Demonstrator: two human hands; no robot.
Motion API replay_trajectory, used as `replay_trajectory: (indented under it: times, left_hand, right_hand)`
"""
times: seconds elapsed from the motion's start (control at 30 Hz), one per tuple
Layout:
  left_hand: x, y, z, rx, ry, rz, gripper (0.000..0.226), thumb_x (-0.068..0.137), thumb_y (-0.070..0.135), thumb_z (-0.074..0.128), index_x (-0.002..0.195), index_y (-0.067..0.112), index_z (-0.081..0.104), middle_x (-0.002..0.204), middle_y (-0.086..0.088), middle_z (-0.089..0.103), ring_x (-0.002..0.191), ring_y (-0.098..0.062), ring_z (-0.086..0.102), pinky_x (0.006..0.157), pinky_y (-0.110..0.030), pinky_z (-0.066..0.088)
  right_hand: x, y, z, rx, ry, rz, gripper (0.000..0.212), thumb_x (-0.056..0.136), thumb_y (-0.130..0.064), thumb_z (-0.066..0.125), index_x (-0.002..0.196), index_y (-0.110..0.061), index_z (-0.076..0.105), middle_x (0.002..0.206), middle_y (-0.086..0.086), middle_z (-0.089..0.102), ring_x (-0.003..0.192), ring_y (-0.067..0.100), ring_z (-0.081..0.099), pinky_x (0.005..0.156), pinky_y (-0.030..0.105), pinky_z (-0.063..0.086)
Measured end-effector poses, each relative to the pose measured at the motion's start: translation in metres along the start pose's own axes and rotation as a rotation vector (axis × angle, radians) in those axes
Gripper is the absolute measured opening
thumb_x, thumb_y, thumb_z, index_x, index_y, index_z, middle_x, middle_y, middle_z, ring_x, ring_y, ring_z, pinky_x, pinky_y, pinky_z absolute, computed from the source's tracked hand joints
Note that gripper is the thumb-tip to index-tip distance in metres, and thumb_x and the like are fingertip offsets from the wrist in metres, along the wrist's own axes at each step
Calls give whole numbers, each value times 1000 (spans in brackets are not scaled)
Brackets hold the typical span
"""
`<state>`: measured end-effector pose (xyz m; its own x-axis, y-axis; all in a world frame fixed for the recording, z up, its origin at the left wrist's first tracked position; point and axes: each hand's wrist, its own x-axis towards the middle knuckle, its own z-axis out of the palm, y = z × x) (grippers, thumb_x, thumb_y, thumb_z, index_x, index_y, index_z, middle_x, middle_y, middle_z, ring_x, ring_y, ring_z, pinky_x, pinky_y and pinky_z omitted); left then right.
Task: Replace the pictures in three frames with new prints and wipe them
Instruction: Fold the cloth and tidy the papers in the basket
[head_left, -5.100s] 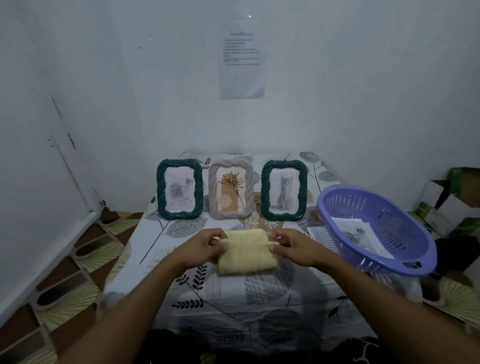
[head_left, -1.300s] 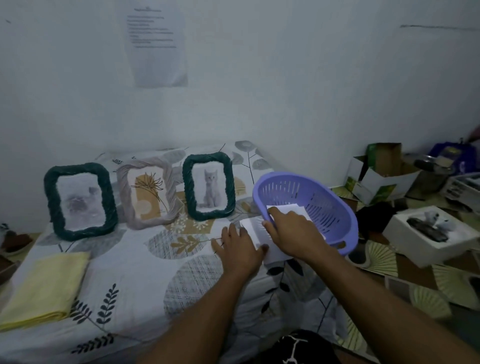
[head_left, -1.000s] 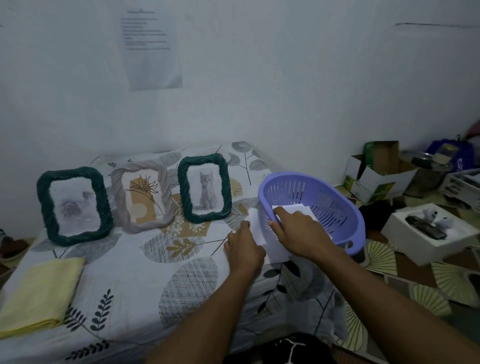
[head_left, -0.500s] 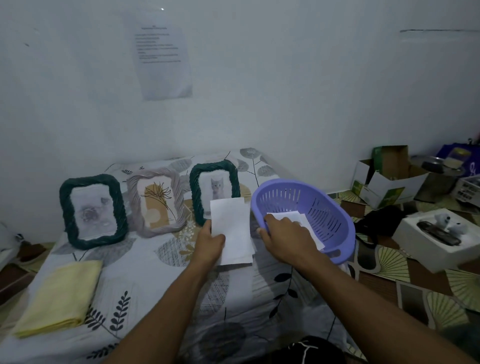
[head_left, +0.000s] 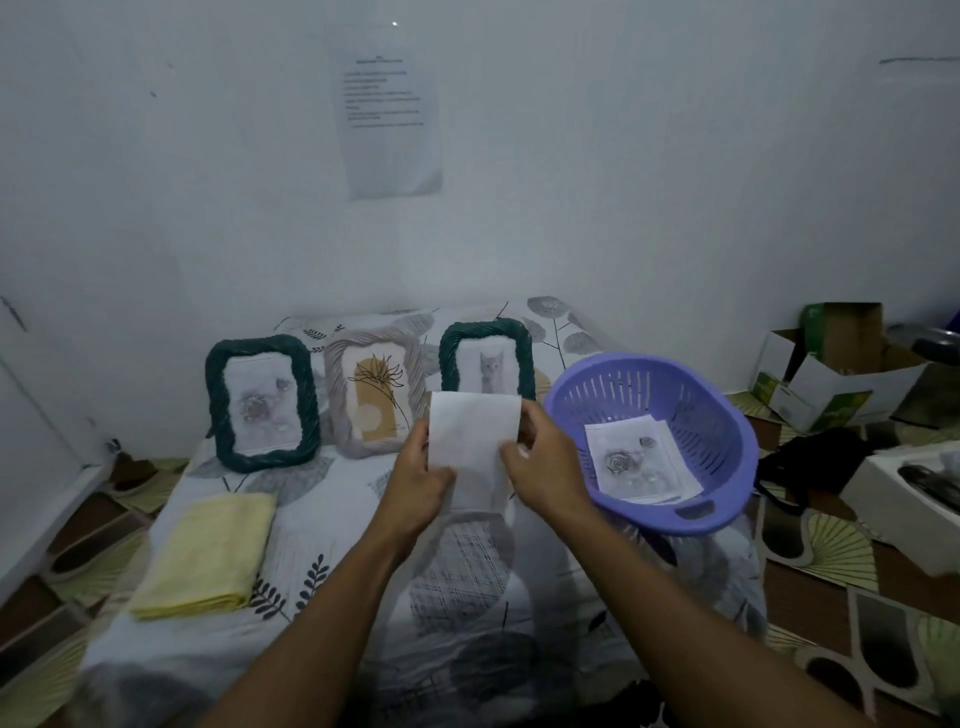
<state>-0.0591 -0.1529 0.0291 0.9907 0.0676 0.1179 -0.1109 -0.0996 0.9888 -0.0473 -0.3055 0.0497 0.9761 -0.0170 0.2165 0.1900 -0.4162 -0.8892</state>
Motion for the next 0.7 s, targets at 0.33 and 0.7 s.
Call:
replay_trajectory:
  times: [0.33, 0.7]
  left_hand:
    - [7, -16, 4, -10, 8, -25, 58, 89, -8, 50, 130, 31, 43, 120, 6, 59, 108, -9, 56, 79, -23, 51]
    - [13, -25, 2, -27, 10, -50, 40, 94, 2, 49, 127, 25, 46, 121, 0, 61, 107, -15, 59, 83, -33, 53]
  right_hand:
    - [5, 7, 0, 78, -50, 30, 31, 91, -3, 55, 117, -19, 56, 107, -3, 66, 98, 12, 61, 80, 27, 52]
    - [3, 14, 17, 271, -5, 116, 27, 93, 2, 50, 106, -22, 56, 99, -11, 65, 94, 10, 62, 80, 30, 52]
